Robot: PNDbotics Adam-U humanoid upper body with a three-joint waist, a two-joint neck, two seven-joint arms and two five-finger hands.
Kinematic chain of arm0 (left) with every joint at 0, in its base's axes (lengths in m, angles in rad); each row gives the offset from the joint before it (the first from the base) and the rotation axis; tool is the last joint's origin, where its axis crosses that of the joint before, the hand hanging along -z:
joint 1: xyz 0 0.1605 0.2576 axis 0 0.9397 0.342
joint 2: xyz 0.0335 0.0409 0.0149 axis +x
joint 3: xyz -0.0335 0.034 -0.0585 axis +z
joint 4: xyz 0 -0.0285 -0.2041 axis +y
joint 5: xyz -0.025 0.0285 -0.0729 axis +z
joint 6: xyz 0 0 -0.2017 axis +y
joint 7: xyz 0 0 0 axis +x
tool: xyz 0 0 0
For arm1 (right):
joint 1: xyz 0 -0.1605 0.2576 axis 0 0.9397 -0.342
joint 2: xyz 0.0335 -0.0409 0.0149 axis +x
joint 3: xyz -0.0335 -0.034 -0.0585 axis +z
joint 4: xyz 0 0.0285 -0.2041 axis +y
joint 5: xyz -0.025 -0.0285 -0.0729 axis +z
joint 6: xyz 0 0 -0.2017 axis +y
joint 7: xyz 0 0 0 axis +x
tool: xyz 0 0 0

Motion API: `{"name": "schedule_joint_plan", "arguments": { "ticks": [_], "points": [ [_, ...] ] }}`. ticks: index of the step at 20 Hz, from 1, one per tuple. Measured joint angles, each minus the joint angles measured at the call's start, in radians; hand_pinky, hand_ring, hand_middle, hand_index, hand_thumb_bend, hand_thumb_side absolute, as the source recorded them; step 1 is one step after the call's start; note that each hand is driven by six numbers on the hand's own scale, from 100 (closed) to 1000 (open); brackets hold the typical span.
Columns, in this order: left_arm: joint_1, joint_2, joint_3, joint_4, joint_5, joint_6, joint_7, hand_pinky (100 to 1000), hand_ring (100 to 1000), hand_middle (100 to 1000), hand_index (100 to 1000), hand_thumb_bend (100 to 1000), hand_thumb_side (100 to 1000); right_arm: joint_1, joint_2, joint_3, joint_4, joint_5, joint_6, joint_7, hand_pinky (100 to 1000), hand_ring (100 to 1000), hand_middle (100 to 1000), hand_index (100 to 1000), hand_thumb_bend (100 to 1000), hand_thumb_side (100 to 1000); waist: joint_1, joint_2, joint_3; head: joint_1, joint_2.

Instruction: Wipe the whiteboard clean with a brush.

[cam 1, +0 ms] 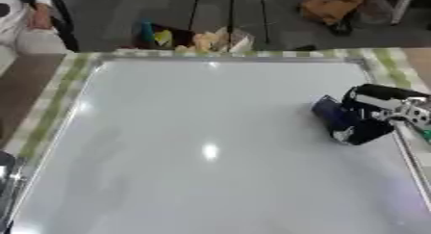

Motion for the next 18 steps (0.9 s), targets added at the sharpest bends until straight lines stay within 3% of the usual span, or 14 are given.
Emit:
{"name": "schedule_joint_plan", "arguments": {
  "ticks": [18],
  "points": [
    [-0.002, 0.0, 0.0, 0.0, 0.0, 0.0, 0.0, 699, 825, 757, 768, 215, 977, 0.006, -0.018, -0.018, 0.023, 0.037, 0.03, -0.039, 529, 542, 285, 375, 100, 345, -0.001, 0.003, -0.005, 0.003, 0.0]
  ]
}}
